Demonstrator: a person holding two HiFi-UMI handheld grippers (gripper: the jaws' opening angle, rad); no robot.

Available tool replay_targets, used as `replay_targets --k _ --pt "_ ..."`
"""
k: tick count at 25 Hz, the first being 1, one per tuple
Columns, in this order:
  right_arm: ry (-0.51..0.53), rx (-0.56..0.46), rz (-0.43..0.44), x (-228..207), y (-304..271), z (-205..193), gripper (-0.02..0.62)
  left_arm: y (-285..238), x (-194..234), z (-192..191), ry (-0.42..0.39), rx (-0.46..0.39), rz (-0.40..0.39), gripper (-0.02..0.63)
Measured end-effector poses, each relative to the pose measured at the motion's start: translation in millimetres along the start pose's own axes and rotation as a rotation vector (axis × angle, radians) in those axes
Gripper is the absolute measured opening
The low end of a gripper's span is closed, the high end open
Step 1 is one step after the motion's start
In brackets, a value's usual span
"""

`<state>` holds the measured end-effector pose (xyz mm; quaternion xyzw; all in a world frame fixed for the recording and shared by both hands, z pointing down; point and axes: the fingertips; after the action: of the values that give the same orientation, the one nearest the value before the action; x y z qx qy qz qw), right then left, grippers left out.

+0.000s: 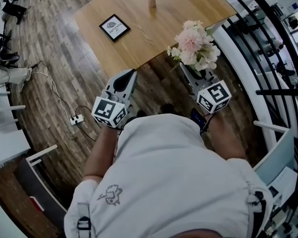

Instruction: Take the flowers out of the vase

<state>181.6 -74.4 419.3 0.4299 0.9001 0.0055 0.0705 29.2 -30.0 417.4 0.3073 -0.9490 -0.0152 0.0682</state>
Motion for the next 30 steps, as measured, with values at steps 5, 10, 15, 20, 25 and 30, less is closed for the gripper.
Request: replay_targets --k 5,10,15,20,25,30 --pt "-0.008 -0.015 -0.023 33 9 4 0.048 19 -6 12 -0.008 -0.009 -0.052 0.005" --pt "-0.012 -0.025 -0.065 75 24 2 0.048 50 -14 10 0.004 0.007 -0.119 0.005" --pt "0.009 -0.035 -0.098 111 31 2 0.048 80 -13 14 0.014 0.004 -0.156 0.005" --pt "0.022 -0.04 -0.121 134 37 0 0.048 96 -15 17 0.007 -0.009 -0.192 0.005" --pt "0.034 -0.043 -0.127 160 40 -5 0.048 114 -14 16 0.016 -0.017 -0.208 0.005" --pt "0.051 -0.06 -0.122 178 38 -4 0.048 124 -9 17 0.021 -0.025 -0.21 0.005"
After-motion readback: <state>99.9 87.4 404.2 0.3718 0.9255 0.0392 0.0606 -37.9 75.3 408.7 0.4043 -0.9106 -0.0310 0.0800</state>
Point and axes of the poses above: the fingertips, and each gripper's own axes: y backward along the fingers, x to its left, z out of its top, and after that the axes turned 13 degrees about -x, right-handed
